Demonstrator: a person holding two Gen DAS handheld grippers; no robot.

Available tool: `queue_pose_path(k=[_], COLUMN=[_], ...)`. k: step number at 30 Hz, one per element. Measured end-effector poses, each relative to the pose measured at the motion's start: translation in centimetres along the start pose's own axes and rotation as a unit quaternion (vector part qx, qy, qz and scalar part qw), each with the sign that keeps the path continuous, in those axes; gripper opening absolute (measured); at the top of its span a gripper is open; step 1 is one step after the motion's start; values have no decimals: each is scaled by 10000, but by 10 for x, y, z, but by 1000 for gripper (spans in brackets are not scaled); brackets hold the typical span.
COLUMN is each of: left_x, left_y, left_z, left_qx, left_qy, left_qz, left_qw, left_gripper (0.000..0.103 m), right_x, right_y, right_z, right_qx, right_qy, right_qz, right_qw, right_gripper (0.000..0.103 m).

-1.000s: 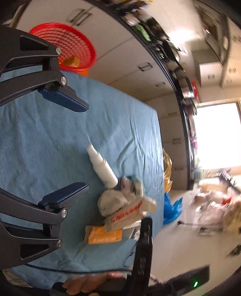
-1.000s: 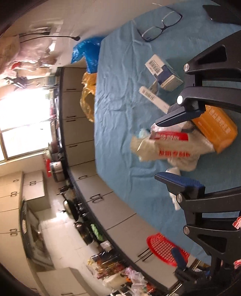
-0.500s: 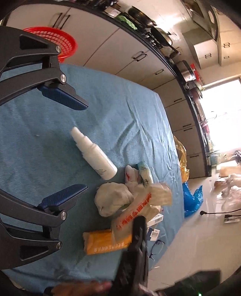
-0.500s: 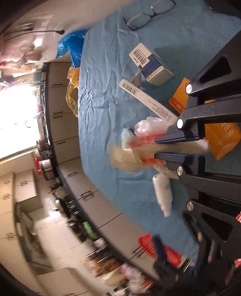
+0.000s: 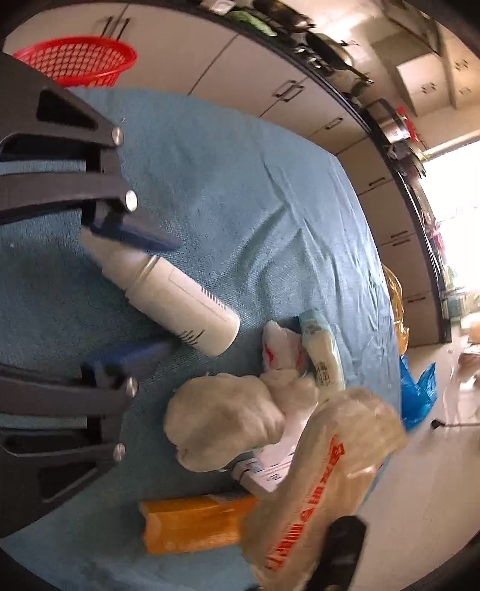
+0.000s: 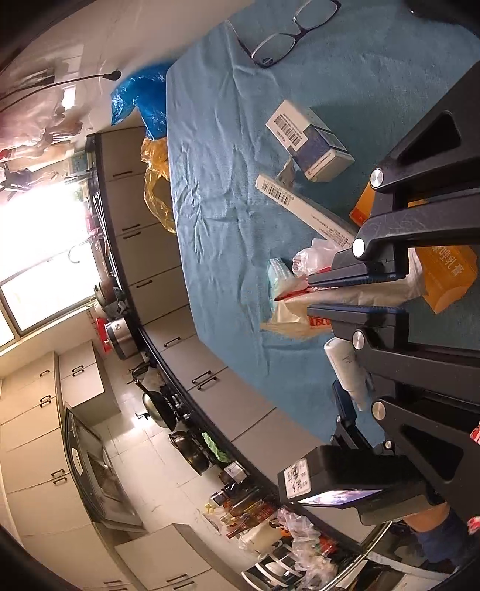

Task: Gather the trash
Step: 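Grasp the white spray bottle with the left gripper while the right lifts the paper bag, then lift the spray bottle with the left gripper while the right holds the paper bag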

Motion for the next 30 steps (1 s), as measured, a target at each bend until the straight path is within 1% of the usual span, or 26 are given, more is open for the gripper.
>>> queue_pose_path(k=[2, 3, 5, 7, 8, 9, 10, 11, 15, 18, 21, 26, 27, 29, 30], left_x=[2, 4, 8, 10, 12, 13, 15, 15, 16, 16, 16, 16, 16, 15, 15], left_y=[4, 7, 12, 15, 17, 18, 20, 23, 31, 38, 42, 39, 38, 38, 38], left_z=[-1, -2, -4, -6, -8, -10, -13, -14, -23, -28, -32, -37, -37, -36, -36], left_qx=[14, 88, 213, 297, 308, 326, 369, 415, 521, 596, 619, 669, 666, 666, 665], left_qy=[-82, -139, -260, -388, -491, -557, -629, -694, -962, -1115, -1240, -1350, -1354, -1321, -1310], left_qz=[-174, -359, -659, -853, -965, -1028, -1102, -1185, -1385, -1499, -1565, -1497, -1486, -1465, -1469], left_qw=[9998, 9992, 9973, 9952, 9936, 9926, 9912, 9897, 9843, 9806, 9779, 9772, 9773, 9781, 9782], left_gripper=[33, 31, 30, 30, 30, 30, 30, 30, 30, 29, 29, 29, 29, 29, 29], right_x=[1, 1, 2, 3, 4, 5, 6, 6, 9, 13, 20, 25, 26, 30, 32], right_y=[1, 2, 3, 6, 7, 7, 7, 7, 10, 15, 20, 29, 29, 29, 29], right_z=[2, 4, 4, 6, 8, 9, 10, 10, 13, 19, 29, 30, 32, 38, 42], right_qx=[17, 28, 50, 48, 73, 140, 194, 252, 294, 261, 268, 355, 327, 320, 362], right_qy=[44, 66, 67, 95, 119, 114, 93, 85, 108, 228, 403, 316, 369, 583, 658], right_qz=[-40, -74, -134, -235, -268, -294, -317, -354, -515, -675, -837, -1123, -1135, -1152, -1174], right_qw=[10000, 9999, 9999, 9997, 9995, 9994, 9993, 9990, 9982, 9971, 9953, 9925, 9923, 9911, 9902], right_gripper=[10, 10, 10, 11, 17, 31, 37, 46, 53, 59, 59, 61, 59, 50, 51])
Point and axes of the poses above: each gripper's, at about its wrist camera, not at the fingertips, and z roughly the way its jaws point, y to its left, x to its underside, the point moved 3 cm from there along z, roughly the way its jaws point, and after that the axes turned 10 degrees about x, right-handed, at the moved point
